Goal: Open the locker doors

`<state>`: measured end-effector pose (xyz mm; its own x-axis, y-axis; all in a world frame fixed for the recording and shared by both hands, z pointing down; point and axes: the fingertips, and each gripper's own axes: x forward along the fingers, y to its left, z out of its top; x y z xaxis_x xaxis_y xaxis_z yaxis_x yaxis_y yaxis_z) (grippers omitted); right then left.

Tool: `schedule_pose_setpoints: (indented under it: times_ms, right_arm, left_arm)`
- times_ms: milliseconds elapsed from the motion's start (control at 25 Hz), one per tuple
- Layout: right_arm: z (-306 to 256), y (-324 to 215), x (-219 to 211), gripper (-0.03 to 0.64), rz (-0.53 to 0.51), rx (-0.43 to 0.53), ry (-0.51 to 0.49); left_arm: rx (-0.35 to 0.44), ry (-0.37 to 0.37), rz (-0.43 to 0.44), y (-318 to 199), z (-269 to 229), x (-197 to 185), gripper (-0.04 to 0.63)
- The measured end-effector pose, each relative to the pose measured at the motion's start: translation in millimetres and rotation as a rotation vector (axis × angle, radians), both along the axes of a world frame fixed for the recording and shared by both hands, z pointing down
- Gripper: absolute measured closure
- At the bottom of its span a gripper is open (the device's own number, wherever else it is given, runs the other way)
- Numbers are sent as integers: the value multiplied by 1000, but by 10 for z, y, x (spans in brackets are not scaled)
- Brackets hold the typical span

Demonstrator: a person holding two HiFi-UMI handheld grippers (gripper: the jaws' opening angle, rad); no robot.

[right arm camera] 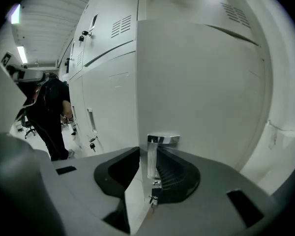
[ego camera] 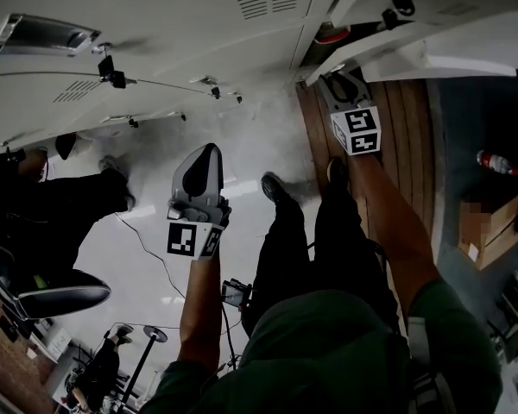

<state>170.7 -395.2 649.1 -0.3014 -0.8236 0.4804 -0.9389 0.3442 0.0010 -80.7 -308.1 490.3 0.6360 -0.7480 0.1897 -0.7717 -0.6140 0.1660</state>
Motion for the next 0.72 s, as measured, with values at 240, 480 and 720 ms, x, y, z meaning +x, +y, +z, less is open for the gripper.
schedule_pose_setpoints:
  times_ms: [240, 480, 720]
  right_arm:
    - [-3, 513, 211, 515, 94, 2, 17]
    - [16, 912, 421, 548, 178, -34, 11]
    - [34, 1273, 749, 548, 280, -83, 6]
  left_arm:
    - [-13, -1, 8, 11, 71, 88, 594]
    - [-13, -2, 15, 43, 86, 188, 594]
    - [-16, -4, 20, 69, 61, 253, 594]
